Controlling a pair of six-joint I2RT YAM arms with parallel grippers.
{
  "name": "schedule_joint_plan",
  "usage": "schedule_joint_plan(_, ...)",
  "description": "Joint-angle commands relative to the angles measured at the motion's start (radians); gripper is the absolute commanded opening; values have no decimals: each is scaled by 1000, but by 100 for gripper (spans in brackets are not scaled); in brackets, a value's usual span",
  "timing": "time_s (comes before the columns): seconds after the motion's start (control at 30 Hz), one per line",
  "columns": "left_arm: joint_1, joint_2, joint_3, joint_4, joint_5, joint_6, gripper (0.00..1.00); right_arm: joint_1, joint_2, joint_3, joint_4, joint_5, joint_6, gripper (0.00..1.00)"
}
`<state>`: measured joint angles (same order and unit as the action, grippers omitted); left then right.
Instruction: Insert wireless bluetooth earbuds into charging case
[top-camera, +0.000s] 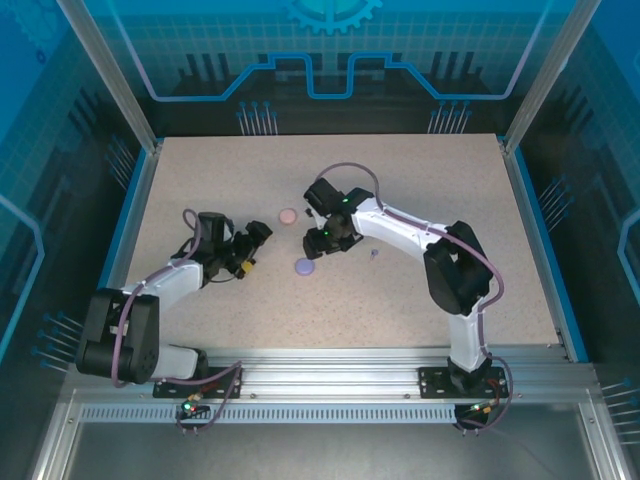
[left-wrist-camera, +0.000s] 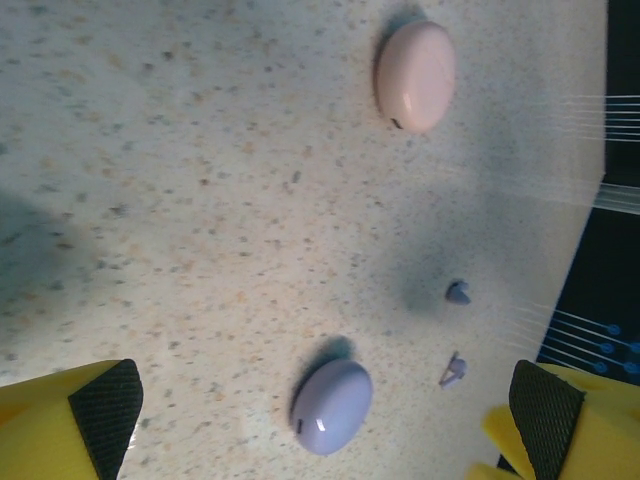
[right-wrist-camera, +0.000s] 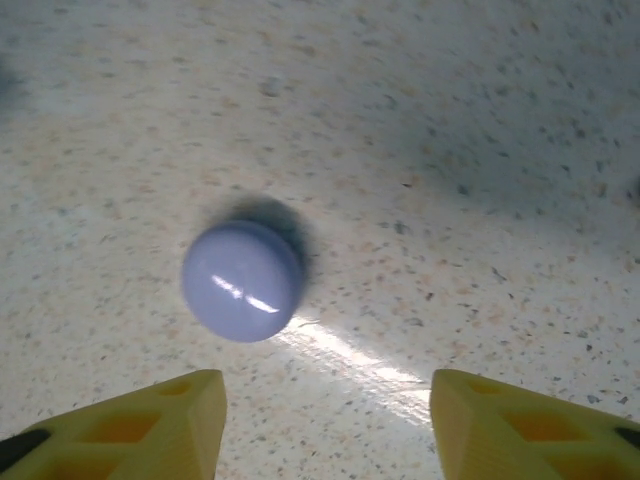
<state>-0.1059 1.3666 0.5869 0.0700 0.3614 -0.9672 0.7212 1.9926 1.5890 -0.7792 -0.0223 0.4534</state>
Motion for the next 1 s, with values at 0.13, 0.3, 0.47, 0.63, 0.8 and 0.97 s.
schedule_joint_plan(0.13, -131, 50, -3, 97, 74, -16, 97, -42, 56, -36, 82, -130, 76, 49)
schedule_joint_plan(0.3, -212, 109, -47, 199, 56, -47, 94, -51, 73, -50, 101, -158, 85, 44)
schedule_joint_plan(0.47, -234, 135, -83, 273, 51, -72, 88, -57, 95, -57, 103, -164, 94, 41)
schedule_joint_plan(0.63, -236, 130, -121, 340, 45, -85, 80, -60, 110, -64, 113, -181, 98, 38)
schedule_joint_plan(0.8, -236, 168, -124, 368, 70, -87, 71, -62, 121, -66, 118, -192, 98, 38)
schedule_joint_plan(0.97, -241, 205, -126, 380, 83, -88, 68, -62, 133, -61, 120, -211, 97, 38)
